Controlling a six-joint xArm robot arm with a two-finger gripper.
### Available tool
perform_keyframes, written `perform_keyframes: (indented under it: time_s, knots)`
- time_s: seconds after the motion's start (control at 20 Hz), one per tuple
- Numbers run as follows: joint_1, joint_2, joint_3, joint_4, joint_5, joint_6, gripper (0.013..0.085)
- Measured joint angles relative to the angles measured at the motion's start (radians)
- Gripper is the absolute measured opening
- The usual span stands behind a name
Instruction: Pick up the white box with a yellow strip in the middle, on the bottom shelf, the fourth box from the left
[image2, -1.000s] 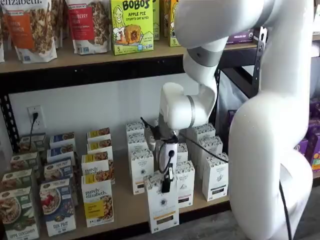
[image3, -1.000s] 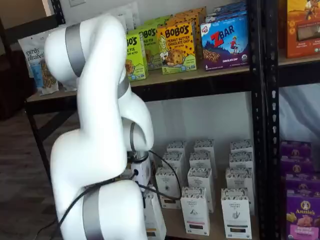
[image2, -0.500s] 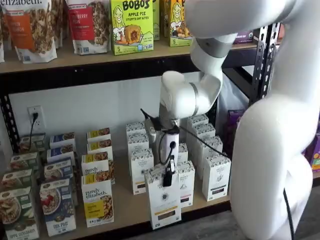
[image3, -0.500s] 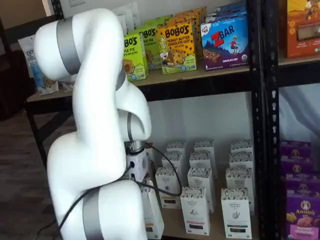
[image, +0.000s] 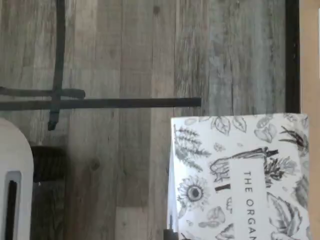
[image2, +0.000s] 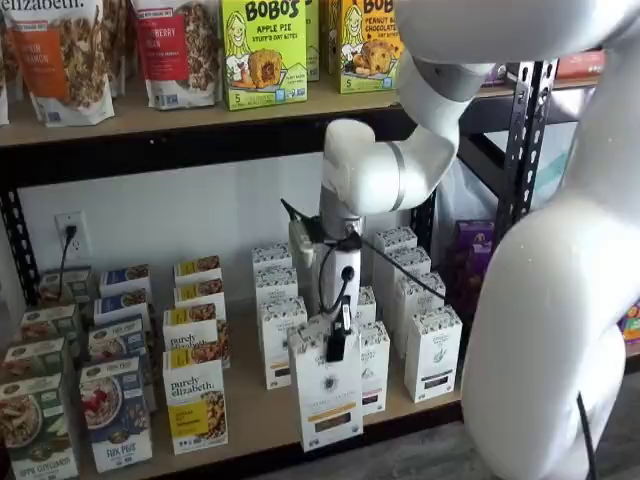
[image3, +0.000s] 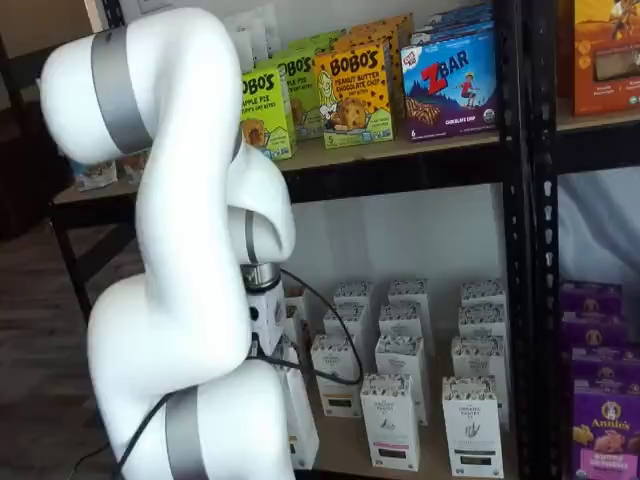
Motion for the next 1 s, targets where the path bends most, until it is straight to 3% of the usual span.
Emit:
perform_keyframes:
  time_s: [1.0]
  knots:
    - [0.026,-0.279,0.046,0.012,0.171,0.048,0.049]
